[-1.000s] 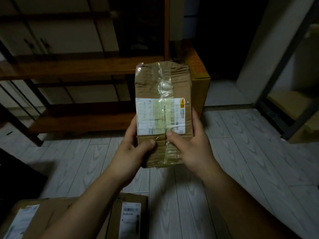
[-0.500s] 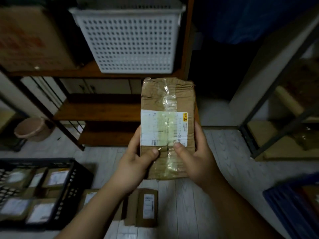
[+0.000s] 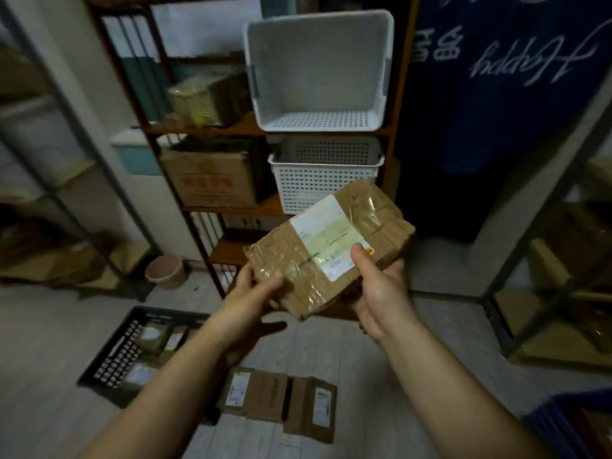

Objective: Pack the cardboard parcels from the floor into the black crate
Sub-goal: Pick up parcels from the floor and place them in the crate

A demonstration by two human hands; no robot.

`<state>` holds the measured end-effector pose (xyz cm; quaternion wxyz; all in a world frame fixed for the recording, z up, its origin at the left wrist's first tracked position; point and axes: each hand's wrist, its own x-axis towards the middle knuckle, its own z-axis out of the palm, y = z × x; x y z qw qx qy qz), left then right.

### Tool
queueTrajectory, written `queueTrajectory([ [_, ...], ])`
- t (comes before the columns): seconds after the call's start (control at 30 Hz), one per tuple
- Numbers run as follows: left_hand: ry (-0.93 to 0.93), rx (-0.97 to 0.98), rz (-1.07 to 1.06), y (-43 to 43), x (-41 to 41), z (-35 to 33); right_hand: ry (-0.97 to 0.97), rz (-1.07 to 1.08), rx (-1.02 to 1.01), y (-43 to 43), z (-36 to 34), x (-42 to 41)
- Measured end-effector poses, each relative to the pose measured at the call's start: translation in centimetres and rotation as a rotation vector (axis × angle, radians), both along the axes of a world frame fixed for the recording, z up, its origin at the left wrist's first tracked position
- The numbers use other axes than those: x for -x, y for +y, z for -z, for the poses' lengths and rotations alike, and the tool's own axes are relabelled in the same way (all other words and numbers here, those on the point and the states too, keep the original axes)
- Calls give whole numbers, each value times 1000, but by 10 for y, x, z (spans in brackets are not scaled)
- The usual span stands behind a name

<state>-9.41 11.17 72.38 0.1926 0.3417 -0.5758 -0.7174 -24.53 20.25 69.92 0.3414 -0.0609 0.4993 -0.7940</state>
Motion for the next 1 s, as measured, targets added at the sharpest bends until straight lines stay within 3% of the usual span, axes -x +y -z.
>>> queueTrajectory([
  [0.33,143,175,-123,-37,-137,-70,102,-14,67,-11,-60,-86],
  [0.57,168,219,-350,-108,-253,-80,467,-244,-56,-86,-59,-202],
  [0.77,133,284,-351,-177,-342,-67,466,-263,-85,-156,-49,-298],
  [1.0,71,314,-310,-243,-384,-49,481,-290,-141,-227,-35,-333],
])
